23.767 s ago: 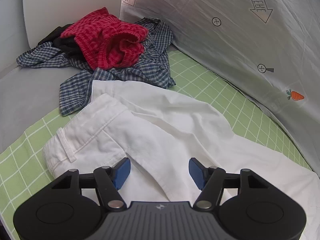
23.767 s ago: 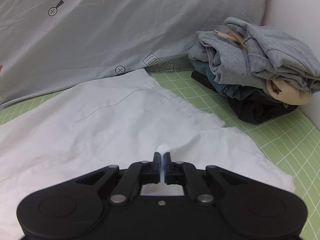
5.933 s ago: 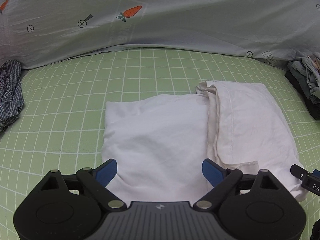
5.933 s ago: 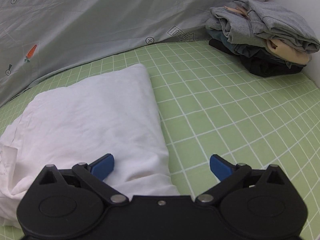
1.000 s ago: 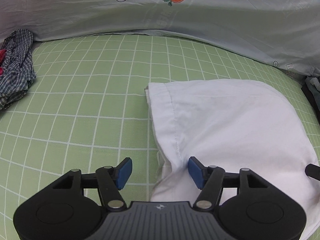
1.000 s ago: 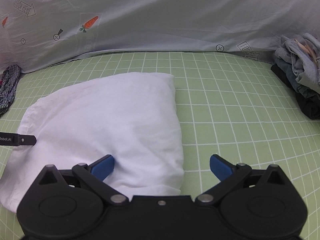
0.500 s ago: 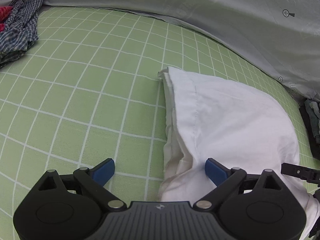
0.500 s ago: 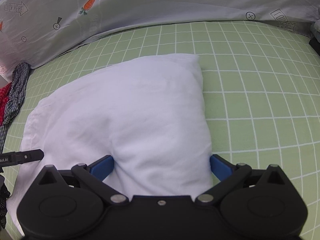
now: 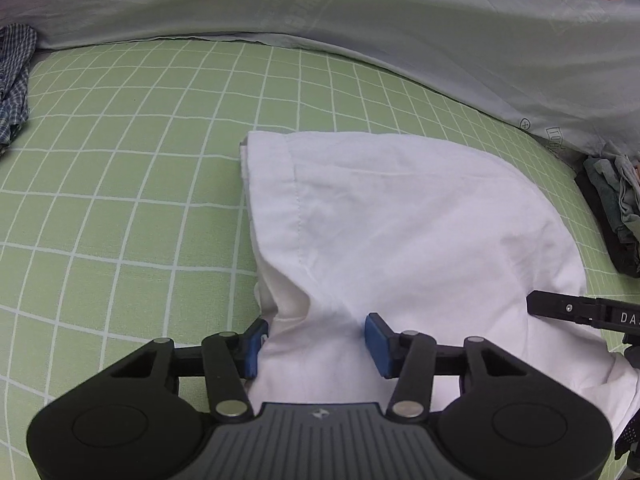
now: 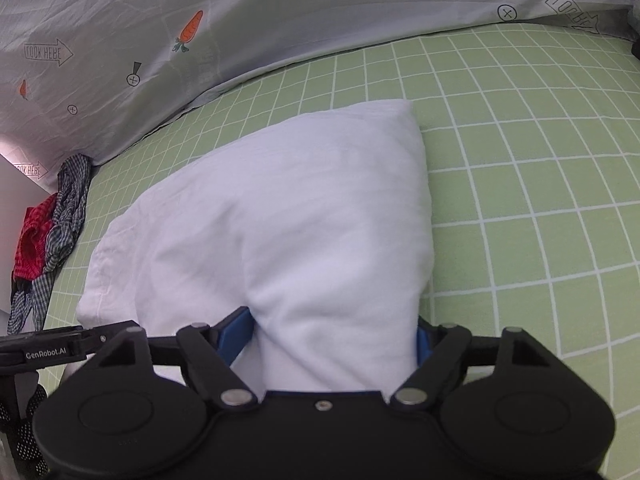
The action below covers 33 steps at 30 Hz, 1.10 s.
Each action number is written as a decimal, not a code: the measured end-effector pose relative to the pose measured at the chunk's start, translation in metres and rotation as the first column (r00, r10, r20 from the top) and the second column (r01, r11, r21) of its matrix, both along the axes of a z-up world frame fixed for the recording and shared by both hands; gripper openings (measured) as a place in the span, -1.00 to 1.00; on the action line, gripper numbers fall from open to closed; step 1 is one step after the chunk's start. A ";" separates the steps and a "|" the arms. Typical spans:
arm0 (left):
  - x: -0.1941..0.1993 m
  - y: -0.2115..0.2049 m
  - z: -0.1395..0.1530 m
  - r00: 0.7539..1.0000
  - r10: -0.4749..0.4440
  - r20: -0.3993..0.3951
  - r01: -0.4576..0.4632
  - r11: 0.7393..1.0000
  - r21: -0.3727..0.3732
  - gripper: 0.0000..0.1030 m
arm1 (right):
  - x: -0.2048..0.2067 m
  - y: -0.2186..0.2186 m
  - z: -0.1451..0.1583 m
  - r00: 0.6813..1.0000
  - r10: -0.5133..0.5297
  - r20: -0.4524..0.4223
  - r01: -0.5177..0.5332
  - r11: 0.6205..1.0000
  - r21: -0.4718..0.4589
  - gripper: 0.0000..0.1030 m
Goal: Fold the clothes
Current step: 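Grasp the folded shirt end with the right gripper while the left gripper grasps it too, then lift the folded shirt with both grippers and carry it onto the clothes stack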
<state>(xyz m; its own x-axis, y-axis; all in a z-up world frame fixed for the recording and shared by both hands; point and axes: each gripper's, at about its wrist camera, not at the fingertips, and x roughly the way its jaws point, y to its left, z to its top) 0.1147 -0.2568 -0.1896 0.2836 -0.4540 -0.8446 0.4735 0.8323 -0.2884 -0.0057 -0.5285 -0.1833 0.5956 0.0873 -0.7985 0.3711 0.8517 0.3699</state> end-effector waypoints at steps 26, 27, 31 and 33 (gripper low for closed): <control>-0.063 -0.136 0.081 0.955 -0.169 0.244 0.165 0.986 0.037 -0.50 | -0.076 -0.068 0.050 0.989 -0.060 0.135 0.057 0.998 0.028 -0.55; -0.061 -0.132 0.077 0.958 -0.153 0.244 0.143 0.988 0.057 -0.47 | -0.076 -0.076 0.043 0.991 -0.065 0.118 0.059 0.997 0.053 -0.53; -0.047 -0.113 0.058 0.968 -0.092 0.232 0.066 0.991 0.119 -0.23 | -0.077 -0.080 0.029 0.994 -0.031 0.106 0.028 0.999 0.026 -0.22; -0.036 -0.104 0.044 0.975 -0.072 0.211 0.040 0.988 0.150 -0.05 | -0.071 -0.076 0.022 0.997 -0.005 0.072 0.007 1.000 -0.028 0.05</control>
<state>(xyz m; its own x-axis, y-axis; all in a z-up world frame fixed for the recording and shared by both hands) 0.0789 -0.3604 -0.1453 0.4430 -0.3526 -0.8243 0.5581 0.8280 -0.0542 -0.0764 -0.6047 -0.1610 0.6519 0.0613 -0.7558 0.3498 0.8601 0.3714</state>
